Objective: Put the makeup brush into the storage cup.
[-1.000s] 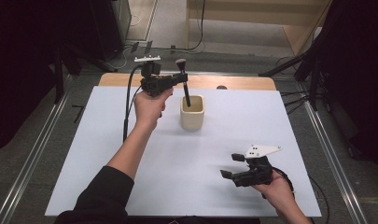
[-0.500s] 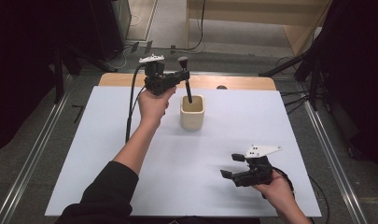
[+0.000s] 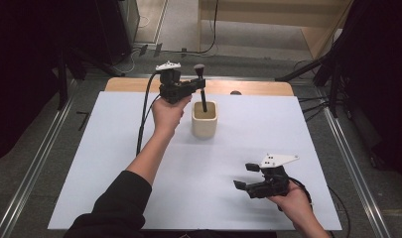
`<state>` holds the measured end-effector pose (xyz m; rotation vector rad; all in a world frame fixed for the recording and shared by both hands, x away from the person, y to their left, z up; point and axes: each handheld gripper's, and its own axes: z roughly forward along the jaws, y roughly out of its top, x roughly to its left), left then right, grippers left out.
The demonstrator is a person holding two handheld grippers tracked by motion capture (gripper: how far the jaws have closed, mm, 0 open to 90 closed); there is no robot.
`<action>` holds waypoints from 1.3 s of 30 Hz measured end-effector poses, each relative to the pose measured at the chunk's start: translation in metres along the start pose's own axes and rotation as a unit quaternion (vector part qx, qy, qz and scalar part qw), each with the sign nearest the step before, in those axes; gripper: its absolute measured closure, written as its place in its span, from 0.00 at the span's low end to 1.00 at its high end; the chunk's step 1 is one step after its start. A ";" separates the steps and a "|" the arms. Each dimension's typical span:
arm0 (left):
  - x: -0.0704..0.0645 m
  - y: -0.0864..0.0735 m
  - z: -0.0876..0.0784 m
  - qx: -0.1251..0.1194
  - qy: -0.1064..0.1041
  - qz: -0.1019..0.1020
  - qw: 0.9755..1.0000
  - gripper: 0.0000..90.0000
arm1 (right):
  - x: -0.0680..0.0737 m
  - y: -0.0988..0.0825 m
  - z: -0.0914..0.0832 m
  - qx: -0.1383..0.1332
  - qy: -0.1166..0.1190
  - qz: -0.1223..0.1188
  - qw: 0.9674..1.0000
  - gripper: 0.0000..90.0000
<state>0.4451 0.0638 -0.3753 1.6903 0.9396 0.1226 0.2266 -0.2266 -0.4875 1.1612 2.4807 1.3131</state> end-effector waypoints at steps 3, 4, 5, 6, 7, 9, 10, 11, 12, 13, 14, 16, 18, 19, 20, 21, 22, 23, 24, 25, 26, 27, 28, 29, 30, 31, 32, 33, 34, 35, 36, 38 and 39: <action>0.000 -0.003 0.003 0.004 0.000 0.001 1.000 0.87 | 0.000 0.000 0.000 0.001 -0.001 -0.001 1.000 0.24; 0.000 -0.004 0.003 0.005 0.002 0.003 1.000 0.87 | 0.000 0.000 0.000 0.002 -0.001 -0.001 1.000 0.24; 0.001 -0.005 0.004 0.008 0.001 0.003 1.000 0.87 | 0.000 0.000 0.000 0.002 -0.001 0.000 1.000 0.24; 0.000 -0.006 0.005 0.009 0.004 0.004 1.000 0.87 | 0.000 0.000 0.001 0.002 0.000 -0.001 1.000 0.24; 0.000 -0.007 0.006 0.012 0.004 0.007 1.000 0.87 | 0.000 0.000 0.001 0.002 0.000 -0.001 1.000 0.24; -0.001 -0.013 0.008 0.013 0.002 0.009 1.000 0.87 | 0.000 0.000 0.001 0.003 0.001 0.000 1.000 0.24; -0.001 -0.014 0.008 0.015 0.001 0.010 1.000 0.87 | 0.000 0.000 0.001 0.004 0.001 0.001 1.000 0.24; -0.001 -0.016 0.009 0.019 0.000 0.008 1.000 0.87 | -0.001 0.000 0.001 0.004 0.001 0.001 1.000 0.24; -0.001 -0.019 0.010 0.022 0.002 0.009 1.000 0.87 | -0.001 0.000 0.001 0.003 0.001 0.000 1.000 0.24; -0.001 -0.021 0.012 0.024 0.003 0.008 1.000 0.87 | -0.001 0.000 0.001 0.003 0.001 0.000 1.000 0.24; 0.000 -0.022 0.012 0.026 0.003 0.009 1.000 0.87 | 0.000 0.000 0.001 0.003 0.001 0.000 1.000 0.24; 0.000 -0.025 0.014 0.034 0.008 0.013 0.999 0.87 | 0.000 0.000 0.001 0.003 0.000 0.000 1.000 0.24; 0.001 -0.026 0.014 0.035 0.007 0.013 0.999 0.87 | 0.000 0.000 0.001 0.004 0.001 0.000 1.000 0.24; 0.001 -0.026 0.014 0.034 0.007 0.012 0.999 0.87 | 0.000 0.000 0.001 0.004 0.001 0.001 1.000 0.24; 0.002 -0.026 0.013 0.035 0.007 0.012 0.999 0.87 | 0.000 0.000 0.001 0.003 0.001 0.002 1.000 0.24; 0.002 -0.026 0.013 0.036 0.006 0.012 0.999 0.87 | 0.000 0.000 0.001 0.004 0.000 0.002 1.000 0.24; 0.002 -0.026 0.013 0.038 0.005 0.013 0.999 0.87 | 0.000 0.000 0.001 0.004 0.000 0.001 1.000 0.24; 0.002 -0.025 0.012 0.042 0.000 0.014 0.999 0.87 | 0.000 0.000 0.001 0.004 0.000 0.001 1.000 0.24; 0.001 -0.025 0.012 0.045 0.004 0.019 0.999 0.87 | 0.000 0.000 0.001 0.004 0.000 0.001 1.000 0.24; 0.001 -0.025 0.011 0.048 0.008 0.021 0.999 0.87 | 0.000 0.000 0.001 0.004 0.001 0.000 1.000 0.24; 0.001 -0.025 0.010 0.051 0.007 0.017 0.999 0.87 | 0.000 0.000 0.001 0.004 0.001 0.000 1.000 0.24; 0.002 -0.024 0.010 0.047 0.000 0.007 0.999 0.86 | 0.000 0.000 0.001 0.004 0.001 -0.001 1.000 0.24; 0.005 -0.023 0.009 0.044 -0.012 -0.008 0.999 0.81 | 0.000 0.000 0.001 0.004 0.001 -0.001 1.000 0.24; 0.008 -0.023 0.009 0.039 -0.027 -0.030 0.998 0.64 | 0.000 0.000 0.001 0.004 0.001 -0.001 1.000 0.24; 0.010 -0.021 0.008 0.045 -0.032 -0.039 0.998 0.49 | 0.000 0.000 0.001 0.004 0.000 0.000 1.000 0.24; 0.010 -0.020 0.007 0.050 -0.030 -0.038 0.998 0.46 | 0.000 0.000 0.001 0.004 -0.001 0.000 1.000 0.24; 0.010 -0.019 0.005 0.057 -0.024 -0.027 0.998 0.42 | 0.000 0.000 0.001 0.004 0.000 0.000 1.000 0.24; 0.010 -0.019 0.003 0.063 -0.020 -0.020 0.998 0.41 | -0.001 0.000 0.001 0.003 -0.001 -0.001 1.000 0.24; 0.010 -0.018 0.001 0.067 -0.021 -0.019 0.997 0.39 | -0.001 0.000 0.001 0.002 -0.001 0.000 1.000 0.24; 0.011 -0.017 -0.001 0.071 -0.026 -0.024 0.997 0.38 | -0.001 0.000 0.001 0.003 -0.001 0.000 1.000 0.24; 0.011 -0.016 -0.003 0.077 -0.026 -0.028 0.996 0.36 | -0.001 0.000 0.001 0.003 -0.001 0.000 1.000 0.24; 0.012 -0.016 -0.007 0.088 -0.030 -0.029 0.995 0.35 | -0.001 0.000 0.001 0.003 -0.001 -0.001 1.000 0.24; 0.012 -0.015 -0.009 0.093 -0.030 -0.029 0.995 0.34 | -0.001 0.000 0.001 0.003 -0.001 0.000 1.000 0.24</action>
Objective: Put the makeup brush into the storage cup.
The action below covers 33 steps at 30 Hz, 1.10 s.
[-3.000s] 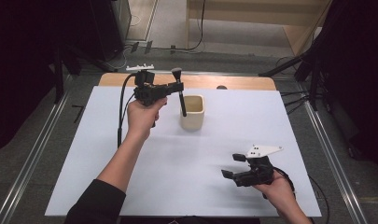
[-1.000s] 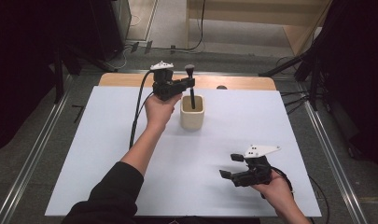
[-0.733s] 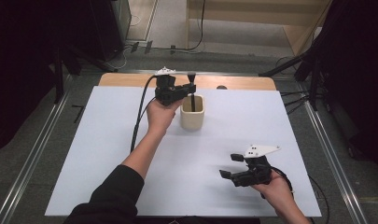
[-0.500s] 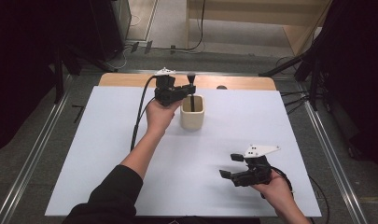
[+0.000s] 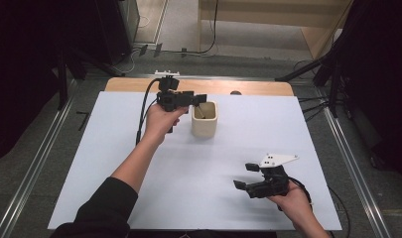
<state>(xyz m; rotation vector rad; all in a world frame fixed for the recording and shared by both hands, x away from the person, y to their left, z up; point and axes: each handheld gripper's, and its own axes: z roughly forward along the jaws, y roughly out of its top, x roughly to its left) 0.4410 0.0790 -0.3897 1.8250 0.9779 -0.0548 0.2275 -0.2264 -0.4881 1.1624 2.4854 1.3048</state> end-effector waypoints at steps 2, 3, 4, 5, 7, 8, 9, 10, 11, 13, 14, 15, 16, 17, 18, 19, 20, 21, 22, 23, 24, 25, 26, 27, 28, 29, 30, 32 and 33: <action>0.000 0.000 -0.003 0.006 -0.003 0.000 1.000 0.33 | 0.000 0.000 0.000 0.000 0.000 0.000 1.000 0.24; 0.000 0.001 -0.005 0.008 -0.001 -0.002 1.000 0.32 | 0.000 0.000 0.000 0.000 0.000 0.000 1.000 0.24; -0.001 0.001 -0.009 0.007 0.001 0.000 1.000 0.32 | 0.000 0.000 0.000 0.000 0.000 0.000 1.000 0.24; -0.001 0.001 -0.010 0.005 -0.001 0.003 1.000 0.32 | 0.000 0.000 0.000 0.001 0.000 0.002 1.000 0.24; -0.001 0.001 -0.013 0.011 -0.001 0.004 1.000 0.32 | 0.000 0.000 0.000 0.001 -0.001 0.001 1.000 0.24; -0.002 0.000 -0.014 0.013 0.003 0.007 1.000 0.31 | 0.000 0.000 0.000 0.001 0.000 0.002 1.000 0.24; -0.002 -0.001 -0.015 0.013 0.009 0.010 1.000 0.31 | 0.000 0.000 0.000 0.000 -0.001 0.002 1.000 0.24; -0.002 -0.002 -0.017 0.015 0.010 0.009 1.000 0.31 | 0.000 0.000 0.000 -0.002 -0.003 0.001 1.000 0.24; -0.001 -0.003 -0.018 0.012 0.008 0.005 1.000 0.31 | 0.000 0.000 -0.001 -0.003 -0.003 0.004 1.000 0.24; 0.001 -0.006 -0.021 0.012 0.006 0.000 1.000 0.32 | 0.000 0.000 -0.001 -0.005 -0.002 0.004 1.000 0.24; 0.001 -0.007 -0.023 0.014 0.004 -0.002 1.000 0.32 | 0.000 0.000 -0.001 -0.005 -0.001 0.004 1.000 0.24; 0.002 -0.008 -0.024 0.014 0.005 -0.002 1.000 0.32 | 0.000 0.000 -0.001 -0.005 0.000 0.005 1.000 0.24; 0.002 -0.010 -0.026 0.018 0.005 -0.001 1.000 0.32 | 0.000 0.000 -0.001 -0.004 0.000 0.004 1.000 0.24; 0.003 -0.011 -0.027 0.019 0.004 -0.001 1.000 0.32 | 0.000 0.000 -0.001 -0.005 0.000 0.002 1.000 0.24; 0.003 -0.012 -0.028 0.023 0.005 -0.001 1.000 0.32 | 0.000 0.000 0.000 -0.004 0.000 0.002 1.000 0.24; 0.003 -0.014 -0.030 0.025 0.007 0.001 1.000 0.32 | 0.000 0.000 0.000 -0.004 -0.001 0.001 1.000 0.24; 0.004 -0.015 -0.032 0.025 0.005 0.001 1.000 0.32 | -0.001 0.000 0.000 -0.004 -0.001 0.003 1.000 0.24; 0.004 -0.017 -0.033 0.027 0.003 0.001 1.000 0.31 | -0.001 0.000 0.000 -0.004 -0.002 0.003 1.000 0.24; 0.004 -0.019 -0.036 0.027 0.003 0.002 1.000 0.31 | -0.001 0.000 -0.001 -0.004 -0.003 0.003 1.000 0.24; 0.004 -0.020 -0.037 0.028 0.002 0.002 1.000 0.31 | -0.001 0.000 -0.001 -0.004 -0.002 0.005 1.000 0.24; 0.004 -0.021 -0.038 0.030 0.001 0.001 1.000 0.31 | 0.000 0.000 -0.001 -0.004 -0.002 0.004 1.000 0.24; 0.004 -0.023 -0.040 0.031 -0.001 0.001 1.000 0.31 | 0.000 0.000 -0.001 -0.004 -0.002 0.004 1.000 0.24; 0.004 -0.025 -0.041 0.034 -0.001 0.001 0.999 0.31 | 0.000 0.000 -0.001 -0.004 -0.002 0.004 1.000 0.24; 0.004 -0.026 -0.042 0.034 0.001 0.003 0.999 0.31 | 0.000 0.000 -0.001 -0.004 -0.002 0.004 1.000 0.24; 0.004 -0.028 -0.045 0.034 -0.001 0.004 0.999 0.31 | 0.000 0.000 -0.001 -0.004 -0.002 0.004 1.000 0.24; 0.004 -0.030 -0.046 0.035 -0.003 0.003 0.999 0.31 | 0.000 0.000 -0.001 -0.004 -0.003 0.004 1.000 0.24; 0.004 -0.032 -0.047 0.034 -0.003 0.001 0.999 0.31 | 0.000 0.000 -0.001 -0.005 -0.003 0.005 1.000 0.24; 0.005 -0.036 -0.049 0.038 -0.006 0.002 0.999 0.31 | 0.000 0.000 -0.002 -0.005 -0.003 0.006 1.000 0.24; 0.005 -0.038 -0.050 0.040 -0.006 0.002 0.999 0.31 | 0.000 0.000 -0.002 -0.006 -0.002 0.006 1.000 0.24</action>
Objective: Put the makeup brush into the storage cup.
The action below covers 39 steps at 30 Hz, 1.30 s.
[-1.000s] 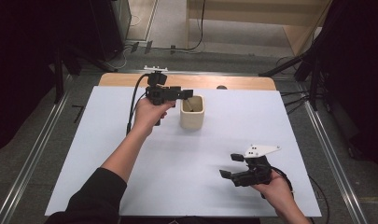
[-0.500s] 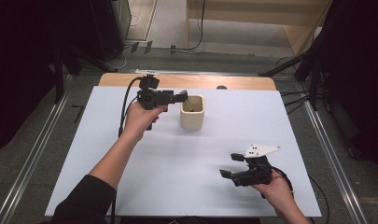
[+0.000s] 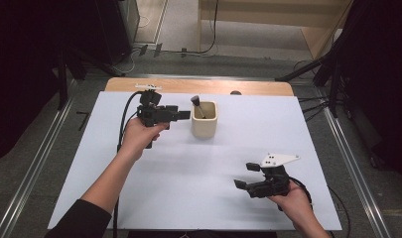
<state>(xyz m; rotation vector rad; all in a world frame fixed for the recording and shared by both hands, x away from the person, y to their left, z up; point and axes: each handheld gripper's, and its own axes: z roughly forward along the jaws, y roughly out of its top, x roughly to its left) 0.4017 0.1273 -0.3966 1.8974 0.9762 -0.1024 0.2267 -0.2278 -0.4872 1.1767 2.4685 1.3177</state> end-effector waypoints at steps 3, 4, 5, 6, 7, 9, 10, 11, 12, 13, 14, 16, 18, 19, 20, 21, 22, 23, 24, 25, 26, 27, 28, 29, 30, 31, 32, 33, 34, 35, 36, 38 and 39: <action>0.002 -0.006 -0.002 -0.003 -0.006 -0.004 1.000 0.31 | 0.000 0.000 0.000 0.002 0.000 -0.001 1.000 0.24; 0.002 -0.008 -0.002 -0.002 -0.006 -0.005 1.000 0.31 | 0.000 0.000 0.001 0.003 0.000 -0.001 1.000 0.24; 0.003 -0.010 -0.003 -0.002 -0.008 -0.004 1.000 0.31 | 0.000 0.000 0.001 0.003 0.000 0.000 1.000 0.24; 0.003 -0.012 -0.003 0.001 -0.009 -0.007 1.000 0.31 | -0.001 0.000 0.001 0.003 -0.001 0.000 1.000 0.24; 0.003 -0.013 -0.003 0.000 -0.008 -0.008 1.000 0.31 | -0.001 0.000 0.001 0.003 0.000 0.001 1.000 0.24; 0.005 -0.017 -0.004 0.000 -0.007 -0.016 1.000 0.31 | -0.001 0.000 0.000 0.003 -0.001 0.002 1.000 0.24; 0.005 -0.018 -0.004 0.003 -0.008 -0.014 1.000 0.31 | -0.001 0.000 0.001 0.003 -0.001 0.003 1.000 0.24; 0.006 -0.019 -0.005 0.002 -0.007 -0.014 1.000 0.31 | -0.001 0.000 0.001 0.003 -0.001 0.003 1.000 0.24; 0.007 -0.021 -0.005 0.001 -0.005 -0.015 1.000 0.31 | -0.001 0.000 0.001 0.003 -0.001 0.004 1.000 0.24; 0.008 -0.023 -0.006 0.003 -0.005 -0.013 1.000 0.31 | -0.001 0.000 0.001 0.004 -0.001 0.004 1.000 0.24; 0.009 -0.025 -0.006 0.004 -0.006 -0.014 1.000 0.31 | -0.002 0.000 0.001 0.003 0.000 0.004 1.000 0.24; 0.010 -0.029 -0.007 0.001 -0.007 -0.011 1.000 0.31 | -0.002 -0.001 0.001 0.004 0.000 0.005 1.000 0.24; 0.011 -0.032 -0.008 0.005 -0.007 -0.008 1.000 0.31 | -0.002 -0.001 0.001 0.005 0.000 0.005 1.000 0.24; 0.011 -0.034 -0.009 0.005 -0.004 -0.005 1.000 0.31 | -0.002 -0.001 0.001 0.004 0.000 0.005 1.000 0.24; 0.012 -0.037 -0.010 0.005 -0.002 -0.006 1.000 0.32 | -0.002 -0.001 0.001 0.004 0.000 0.006 1.000 0.24; 0.013 -0.038 -0.010 0.008 0.001 -0.010 1.000 0.32 | -0.002 0.000 0.001 0.003 0.000 0.005 1.000 0.24; 0.014 -0.040 -0.011 0.010 0.001 -0.011 1.000 0.32 | -0.002 0.000 0.001 0.002 0.000 0.005 1.000 0.24; 0.016 -0.043 -0.011 0.011 0.002 -0.012 1.000 0.32 | -0.002 0.000 0.001 0.002 0.000 0.005 1.000 0.24; 0.017 -0.045 -0.012 0.013 0.004 -0.015 1.000 0.32 | -0.002 0.000 0.001 0.004 0.000 0.007 1.000 0.24; 0.018 -0.047 -0.012 0.017 0.006 -0.014 1.000 0.32 | -0.002 0.000 0.002 0.004 -0.001 0.007 1.000 0.24; 0.019 -0.048 -0.012 0.018 0.008 -0.013 1.000 0.32 | -0.002 0.000 0.002 0.004 -0.001 0.007 1.000 0.24; 0.019 -0.050 -0.013 0.021 0.010 -0.013 1.000 0.32 | -0.002 0.000 0.002 0.003 0.000 0.007 1.000 0.24; 0.020 -0.052 -0.013 0.024 0.012 -0.011 1.000 0.32 | -0.002 0.000 0.002 0.003 -0.001 0.008 1.000 0.24; 0.020 -0.054 -0.013 0.025 0.014 -0.006 1.000 0.32 | -0.002 0.000 0.002 0.002 0.000 0.008 1.000 0.24; 0.020 -0.055 -0.013 0.025 0.013 -0.005 1.000 0.32 | -0.002 0.000 0.001 0.002 0.000 0.008 1.000 0.24; 0.020 -0.057 -0.013 0.027 0.012 -0.003 1.000 0.32 | -0.002 0.000 0.001 0.002 0.000 0.007 1.000 0.24; 0.021 -0.058 -0.013 0.030 0.012 -0.005 0.999 0.32 | -0.002 0.000 0.001 0.003 0.000 0.008 1.000 0.24; 0.021 -0.060 -0.013 0.032 0.014 -0.005 0.999 0.32 | -0.003 0.000 0.001 0.003 0.001 0.007 1.000 0.24; 0.021 -0.061 -0.013 0.032 0.016 -0.004 0.999 0.32 | -0.002 0.000 0.001 0.004 0.001 0.007 1.000 0.24; 0.021 -0.062 -0.014 0.032 0.014 -0.004 0.999 0.32 | -0.002 0.000 0.001 0.004 0.002 0.007 1.000 0.24; 0.021 -0.063 -0.014 0.034 0.012 -0.007 0.999 0.31 | -0.002 0.000 0.001 0.005 0.002 0.006 1.000 0.24; 0.021 -0.066 -0.014 0.037 0.012 -0.003 0.999 0.30 | -0.002 0.000 0.001 0.004 0.004 0.006 1.000 0.24; 0.020 -0.067 -0.015 0.036 0.013 -0.001 0.999 0.30 | -0.002 0.000 0.001 0.004 0.003 0.006 1.000 0.24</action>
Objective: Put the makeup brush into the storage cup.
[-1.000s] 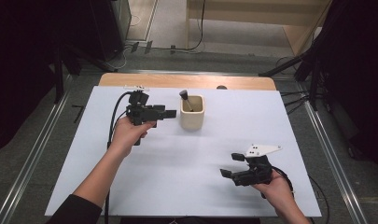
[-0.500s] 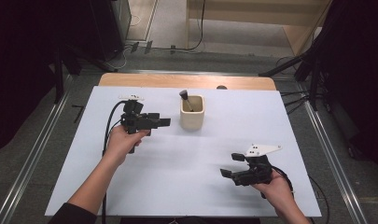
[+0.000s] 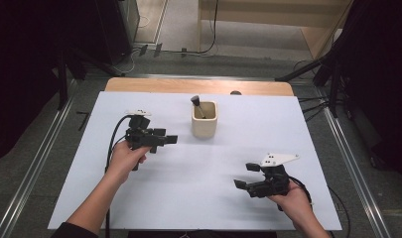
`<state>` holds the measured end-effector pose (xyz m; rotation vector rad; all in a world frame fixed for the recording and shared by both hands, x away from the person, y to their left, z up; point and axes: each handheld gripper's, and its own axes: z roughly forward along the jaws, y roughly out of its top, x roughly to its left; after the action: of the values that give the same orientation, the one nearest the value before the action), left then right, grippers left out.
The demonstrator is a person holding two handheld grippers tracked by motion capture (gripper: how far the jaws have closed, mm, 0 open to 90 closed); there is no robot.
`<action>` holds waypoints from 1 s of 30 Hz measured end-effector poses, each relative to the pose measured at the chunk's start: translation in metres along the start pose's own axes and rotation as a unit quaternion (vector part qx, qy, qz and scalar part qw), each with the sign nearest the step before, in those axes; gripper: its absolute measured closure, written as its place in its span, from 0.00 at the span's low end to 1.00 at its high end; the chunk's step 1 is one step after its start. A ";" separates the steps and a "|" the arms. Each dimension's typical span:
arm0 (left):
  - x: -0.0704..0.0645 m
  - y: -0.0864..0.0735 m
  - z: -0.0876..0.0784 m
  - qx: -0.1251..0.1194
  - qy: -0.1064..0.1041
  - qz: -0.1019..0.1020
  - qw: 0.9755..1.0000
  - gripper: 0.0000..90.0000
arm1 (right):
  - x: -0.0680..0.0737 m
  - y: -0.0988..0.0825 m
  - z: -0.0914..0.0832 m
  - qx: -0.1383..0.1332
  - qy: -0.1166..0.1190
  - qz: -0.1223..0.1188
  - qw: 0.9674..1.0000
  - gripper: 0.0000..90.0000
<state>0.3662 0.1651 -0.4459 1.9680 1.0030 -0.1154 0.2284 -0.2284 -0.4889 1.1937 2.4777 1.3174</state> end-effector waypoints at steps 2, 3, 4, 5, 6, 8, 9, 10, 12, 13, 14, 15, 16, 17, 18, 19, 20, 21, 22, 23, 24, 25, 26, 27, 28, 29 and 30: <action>0.000 -0.002 0.000 0.002 -0.003 0.008 1.000 0.30 | -0.001 0.000 0.000 0.001 -0.001 0.000 1.000 0.24; -0.001 -0.003 0.000 0.004 -0.001 0.010 1.000 0.30 | -0.001 0.000 0.000 0.001 -0.002 0.001 1.000 0.24; -0.001 -0.005 -0.001 0.004 0.000 0.015 1.000 0.30 | -0.001 0.000 0.000 0.001 -0.002 0.002 1.000 0.24; -0.002 -0.006 -0.001 0.005 -0.002 0.017 1.000 0.30 | -0.001 0.000 -0.001 0.000 -0.002 0.002 1.000 0.24; -0.003 -0.008 -0.001 0.009 0.001 0.019 1.000 0.30 | -0.001 0.000 -0.001 0.000 -0.002 0.003 1.000 0.24; -0.004 -0.010 -0.001 0.012 0.000 0.027 1.000 0.30 | -0.001 0.000 -0.001 0.000 -0.001 0.002 1.000 0.24; -0.005 -0.011 -0.002 0.015 0.001 0.030 0.999 0.30 | -0.001 0.000 -0.001 -0.001 -0.001 0.002 1.000 0.24; -0.006 -0.011 -0.002 0.016 0.002 0.036 0.999 0.30 | -0.001 0.000 -0.001 -0.001 0.000 0.003 1.000 0.24; -0.007 -0.014 -0.004 0.012 0.002 0.041 0.999 0.30 | -0.002 0.000 0.000 0.000 -0.001 0.001 1.000 0.24; -0.007 -0.015 -0.004 0.011 -0.001 0.042 0.999 0.30 | -0.002 0.000 0.000 0.000 -0.002 0.002 1.000 0.24; -0.008 -0.017 -0.004 0.015 0.000 0.043 0.999 0.30 | -0.002 0.000 0.000 0.001 -0.002 0.003 1.000 0.24; -0.008 -0.018 -0.004 0.017 0.003 0.046 0.999 0.30 | -0.002 0.000 0.000 0.001 -0.001 0.003 1.000 0.24; -0.008 -0.021 -0.004 0.020 0.007 0.049 0.999 0.30 | -0.001 0.000 0.000 0.000 -0.001 0.003 1.000 0.24; -0.008 -0.022 -0.004 0.021 0.010 0.050 0.998 0.30 | -0.001 0.000 0.000 -0.001 0.000 0.002 1.000 0.24; -0.008 -0.023 -0.005 0.024 0.016 0.051 0.998 0.30 | -0.002 0.000 0.000 -0.001 0.000 0.002 1.000 0.24; -0.008 -0.025 -0.005 0.024 0.018 0.055 0.998 0.30 | -0.002 0.000 0.000 -0.001 -0.001 0.003 1.000 0.24; -0.008 -0.026 -0.006 0.026 0.019 0.057 0.998 0.30 | -0.002 0.000 0.000 -0.001 -0.002 0.003 1.000 0.24; -0.009 -0.028 -0.007 0.025 0.020 0.055 0.998 0.30 | -0.003 0.000 0.000 0.000 -0.001 0.004 1.000 0.24; -0.008 -0.029 -0.008 0.023 0.019 0.057 0.998 0.30 | -0.003 0.000 0.000 -0.001 -0.001 0.005 1.000 0.24; -0.008 -0.030 -0.010 0.022 0.020 0.056 0.998 0.30 | -0.003 0.000 0.000 -0.001 -0.001 0.005 1.000 0.24; -0.008 -0.031 -0.011 0.021 0.020 0.055 0.998 0.30 | -0.003 0.000 0.000 -0.001 -0.001 0.005 1.000 0.24; -0.008 -0.033 -0.013 0.020 0.019 0.055 0.998 0.30 | -0.003 0.000 0.000 -0.001 -0.001 0.004 1.000 0.24; -0.008 -0.035 -0.014 0.017 0.016 0.055 0.998 0.30 | -0.003 0.000 0.000 -0.001 0.000 0.005 1.000 0.24; -0.007 -0.037 -0.016 0.014 0.015 0.055 0.998 0.30 | -0.002 0.000 0.000 -0.001 0.000 0.006 1.000 0.24; -0.007 -0.039 -0.018 0.011 0.013 0.058 0.998 0.30 | -0.003 0.000 0.000 -0.001 0.000 0.005 1.000 0.24; -0.007 -0.040 -0.021 0.011 0.007 0.058 0.998 0.30 | -0.003 0.000 0.000 -0.001 0.000 0.005 1.000 0.24; -0.006 -0.042 -0.023 0.009 0.004 0.059 0.998 0.30 | -0.002 0.000 0.000 -0.001 0.000 0.005 1.000 0.24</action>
<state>0.3270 0.1897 -0.4578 2.0397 0.8908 -0.0509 0.2301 -0.2299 -0.4899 1.2082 2.4735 1.3210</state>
